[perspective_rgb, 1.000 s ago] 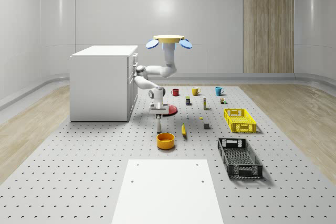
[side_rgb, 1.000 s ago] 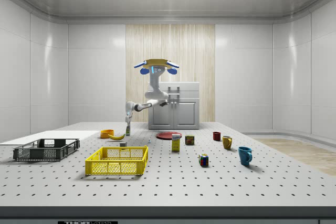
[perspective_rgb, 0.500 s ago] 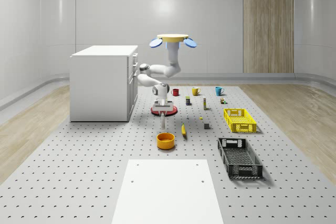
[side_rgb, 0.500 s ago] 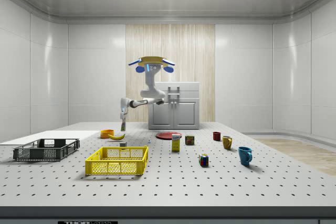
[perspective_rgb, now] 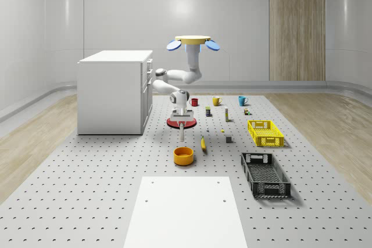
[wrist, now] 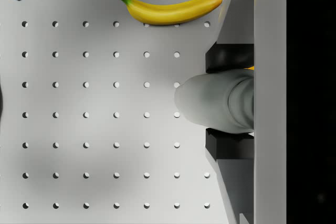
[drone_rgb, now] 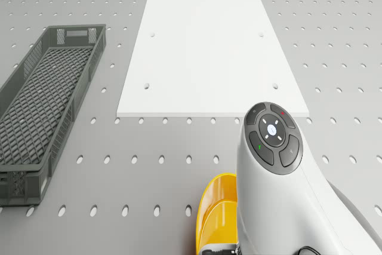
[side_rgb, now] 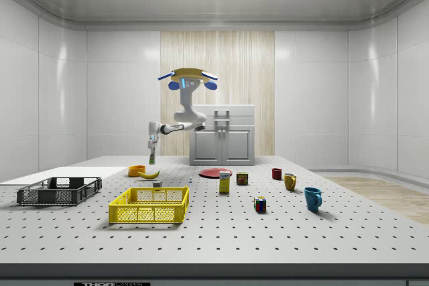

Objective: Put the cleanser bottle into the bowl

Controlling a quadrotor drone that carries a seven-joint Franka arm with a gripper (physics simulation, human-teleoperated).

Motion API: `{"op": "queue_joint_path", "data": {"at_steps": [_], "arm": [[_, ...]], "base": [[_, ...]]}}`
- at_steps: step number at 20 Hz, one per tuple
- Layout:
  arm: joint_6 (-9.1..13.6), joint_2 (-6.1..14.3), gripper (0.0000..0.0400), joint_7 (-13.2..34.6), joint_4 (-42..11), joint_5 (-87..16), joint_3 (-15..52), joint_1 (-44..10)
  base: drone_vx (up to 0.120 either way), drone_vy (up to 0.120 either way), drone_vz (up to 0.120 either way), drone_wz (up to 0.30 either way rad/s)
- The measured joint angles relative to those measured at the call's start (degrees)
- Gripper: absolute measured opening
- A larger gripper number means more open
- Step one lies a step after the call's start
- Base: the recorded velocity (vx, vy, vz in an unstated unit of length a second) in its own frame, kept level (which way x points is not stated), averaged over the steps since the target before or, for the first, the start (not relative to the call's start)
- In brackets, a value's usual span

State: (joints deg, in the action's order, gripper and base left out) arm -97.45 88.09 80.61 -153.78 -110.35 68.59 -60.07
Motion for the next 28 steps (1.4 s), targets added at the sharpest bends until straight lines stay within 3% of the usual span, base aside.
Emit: {"op": "queue_joint_path", "data": {"at_steps": [15, 19, 28], "arm": [[-0.30, 0.37, 0.0153, 0.11, -0.01, 0.23, 0.09, -0.13], [-0.37, 0.45, 0.0153, 0.13, -0.01, 0.27, 0.09, -0.16], [-2.37, 0.06, 0.0154, 0.28, 1.85, -3.26, -3.86, -1.35]], "base": [[0.120, 0.000, 0.000, 0.000], [0.110, 0.070, 0.000, 0.000], [0.000, 0.000, 0.000, 0.000]]}}
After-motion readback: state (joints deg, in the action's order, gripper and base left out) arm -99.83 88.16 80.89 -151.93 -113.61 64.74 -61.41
